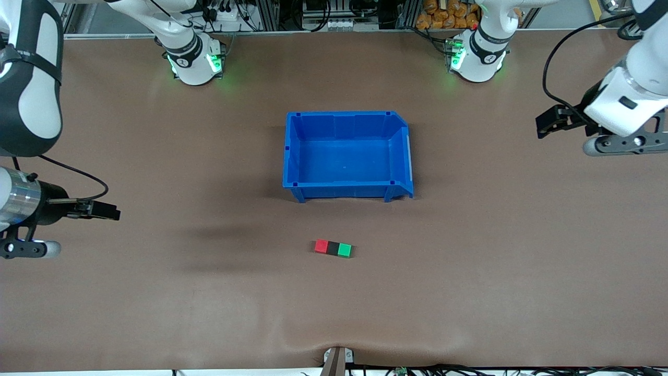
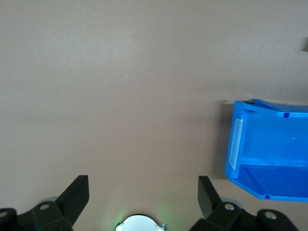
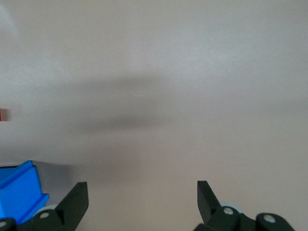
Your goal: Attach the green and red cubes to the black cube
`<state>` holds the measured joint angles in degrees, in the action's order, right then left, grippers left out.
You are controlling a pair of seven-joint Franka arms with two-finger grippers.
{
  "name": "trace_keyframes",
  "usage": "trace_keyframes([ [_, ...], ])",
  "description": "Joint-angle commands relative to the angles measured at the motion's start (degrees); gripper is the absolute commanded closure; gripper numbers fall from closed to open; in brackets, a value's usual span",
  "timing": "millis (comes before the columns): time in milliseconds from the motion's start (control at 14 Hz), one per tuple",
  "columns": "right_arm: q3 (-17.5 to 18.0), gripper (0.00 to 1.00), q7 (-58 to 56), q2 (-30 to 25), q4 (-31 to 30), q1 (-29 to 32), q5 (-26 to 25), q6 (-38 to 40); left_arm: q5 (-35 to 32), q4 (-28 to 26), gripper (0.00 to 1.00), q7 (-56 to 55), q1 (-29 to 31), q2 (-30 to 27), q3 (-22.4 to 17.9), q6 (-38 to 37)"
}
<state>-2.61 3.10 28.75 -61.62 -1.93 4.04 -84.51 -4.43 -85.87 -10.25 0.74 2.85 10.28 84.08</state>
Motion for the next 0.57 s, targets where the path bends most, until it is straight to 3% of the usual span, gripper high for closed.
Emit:
trace_keyframes([
  [0, 1.55, 0.00, -0.91, -3.96, -3.94, 1.23, -1.14, -0.22, 1.00, -0.26, 0.00, 0.41, 0.49, -0.74, 0.18, -0.06],
  [214, 1.47, 0.00, -1.95, -6.77, -6.14, 1.31, -1.66, -0.22, 4.95, -1.93, 0.00, 0.49, 2.95, -1.79, 0.27, -0.15],
  [500, 1.64, 0.00, -3.36, -10.82, -9.83, 1.84, -1.84, -0.40, 5.22, -2.02, 0.00, 0.85, 2.96, -2.05, 0.27, -0.06],
])
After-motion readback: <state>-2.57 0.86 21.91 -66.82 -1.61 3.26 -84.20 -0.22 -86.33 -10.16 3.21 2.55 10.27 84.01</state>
